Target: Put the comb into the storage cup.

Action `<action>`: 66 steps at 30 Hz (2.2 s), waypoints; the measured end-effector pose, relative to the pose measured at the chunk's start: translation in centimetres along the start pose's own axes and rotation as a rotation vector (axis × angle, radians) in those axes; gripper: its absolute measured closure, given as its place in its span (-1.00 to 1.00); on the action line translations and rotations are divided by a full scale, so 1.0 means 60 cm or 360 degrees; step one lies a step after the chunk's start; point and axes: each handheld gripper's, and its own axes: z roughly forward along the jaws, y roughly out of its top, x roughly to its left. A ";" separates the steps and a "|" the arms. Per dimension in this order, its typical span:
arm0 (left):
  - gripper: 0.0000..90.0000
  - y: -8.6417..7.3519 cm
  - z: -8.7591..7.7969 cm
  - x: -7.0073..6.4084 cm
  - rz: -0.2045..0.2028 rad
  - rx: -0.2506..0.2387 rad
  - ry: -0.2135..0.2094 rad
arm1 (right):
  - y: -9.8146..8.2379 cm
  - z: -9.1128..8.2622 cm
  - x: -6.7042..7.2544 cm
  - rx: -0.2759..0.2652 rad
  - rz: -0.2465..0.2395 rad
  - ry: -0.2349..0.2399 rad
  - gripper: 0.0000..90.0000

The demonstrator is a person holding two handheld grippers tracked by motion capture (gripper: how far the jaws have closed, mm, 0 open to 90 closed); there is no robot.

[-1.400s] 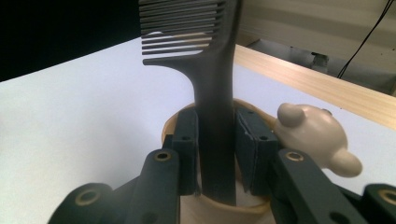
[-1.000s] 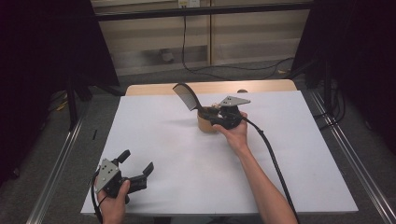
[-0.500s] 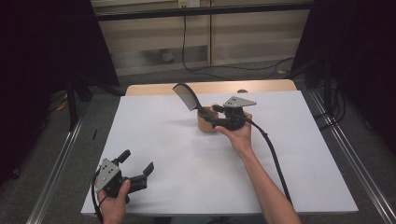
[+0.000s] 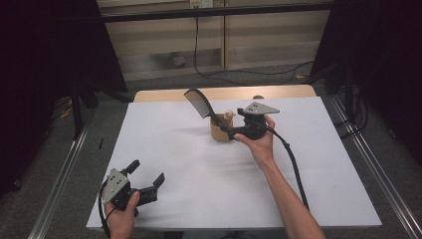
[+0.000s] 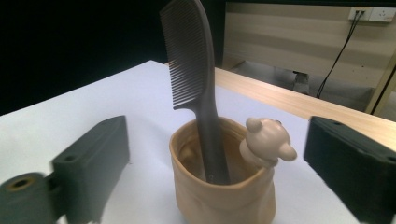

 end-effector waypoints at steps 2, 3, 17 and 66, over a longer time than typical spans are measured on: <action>-0.94 0.000 0.001 0.000 -0.0011 -0.0001 0.0004 | -0.001 -0.003 0.000 0.0012 0.0000 -0.0013 -0.99; -0.94 -0.001 0.002 0.002 -0.0008 0.0004 0.0009 | -0.001 -0.004 0.000 0.0012 -0.0002 -0.0015 -0.98; -0.94 -0.002 0.004 0.005 -0.0020 0.0014 0.0046 | -0.008 -0.032 -0.006 -0.0033 0.0049 -0.0125 -0.97; -0.93 0.001 -0.002 0.002 0.0000 -0.0012 0.0071 | -0.040 -0.159 0.010 -0.0152 -0.0085 -0.0492 -1.00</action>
